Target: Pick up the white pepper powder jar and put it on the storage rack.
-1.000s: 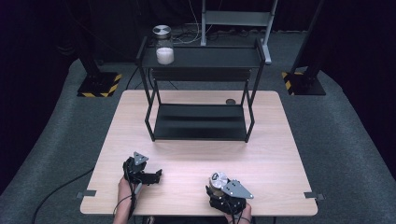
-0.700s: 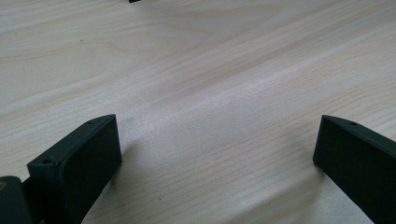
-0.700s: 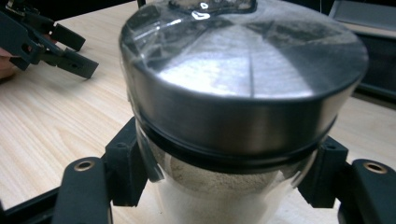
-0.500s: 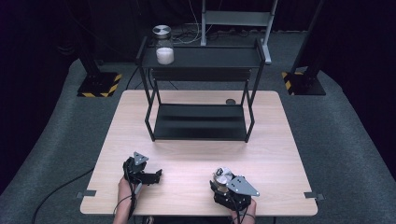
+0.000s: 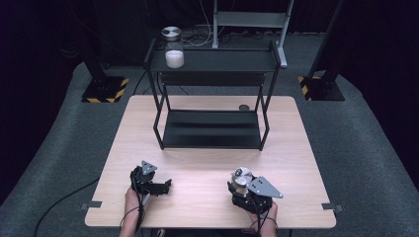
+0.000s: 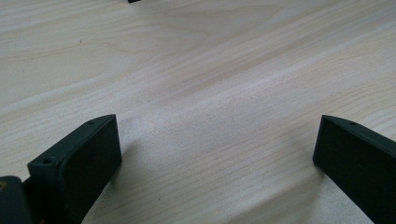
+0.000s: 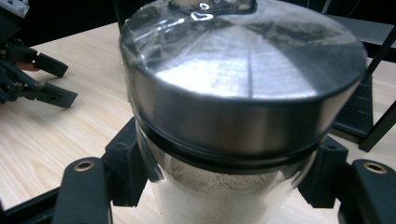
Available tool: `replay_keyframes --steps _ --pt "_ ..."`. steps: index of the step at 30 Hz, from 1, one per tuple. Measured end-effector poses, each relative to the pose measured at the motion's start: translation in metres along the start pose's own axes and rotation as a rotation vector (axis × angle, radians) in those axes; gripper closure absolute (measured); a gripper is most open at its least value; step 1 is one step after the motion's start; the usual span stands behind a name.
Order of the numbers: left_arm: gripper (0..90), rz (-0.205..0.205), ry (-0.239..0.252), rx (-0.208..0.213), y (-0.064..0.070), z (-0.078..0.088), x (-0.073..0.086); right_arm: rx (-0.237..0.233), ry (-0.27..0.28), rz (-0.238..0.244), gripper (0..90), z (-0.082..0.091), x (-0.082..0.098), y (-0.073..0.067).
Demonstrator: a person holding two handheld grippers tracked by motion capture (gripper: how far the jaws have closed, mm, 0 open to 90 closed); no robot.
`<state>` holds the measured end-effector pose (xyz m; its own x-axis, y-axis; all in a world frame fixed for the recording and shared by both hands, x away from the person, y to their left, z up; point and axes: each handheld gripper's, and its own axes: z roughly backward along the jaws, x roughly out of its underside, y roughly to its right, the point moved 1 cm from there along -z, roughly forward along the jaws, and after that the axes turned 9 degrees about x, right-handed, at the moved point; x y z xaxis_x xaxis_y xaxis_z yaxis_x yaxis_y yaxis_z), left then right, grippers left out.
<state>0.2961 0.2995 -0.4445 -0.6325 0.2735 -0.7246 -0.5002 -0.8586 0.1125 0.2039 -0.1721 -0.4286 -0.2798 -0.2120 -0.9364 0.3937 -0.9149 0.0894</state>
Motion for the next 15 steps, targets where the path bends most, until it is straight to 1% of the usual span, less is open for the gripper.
replay_keyframes --steps 6,10,15 --pt "0.4 -0.002 -0.002 0.000 0.000 0.000 0.000 0.009 -0.001 0.023 30.1 -0.002 -0.011 0.005" --pt "0.3 0.001 0.000 0.000 0.000 0.000 0.000 0.006 0.004 0.020 30.1 -0.003 -0.017 0.010" --pt "0.4 0.000 -0.001 -0.001 0.000 0.000 0.000 0.011 0.015 0.029 30.1 -0.004 -0.025 0.014"
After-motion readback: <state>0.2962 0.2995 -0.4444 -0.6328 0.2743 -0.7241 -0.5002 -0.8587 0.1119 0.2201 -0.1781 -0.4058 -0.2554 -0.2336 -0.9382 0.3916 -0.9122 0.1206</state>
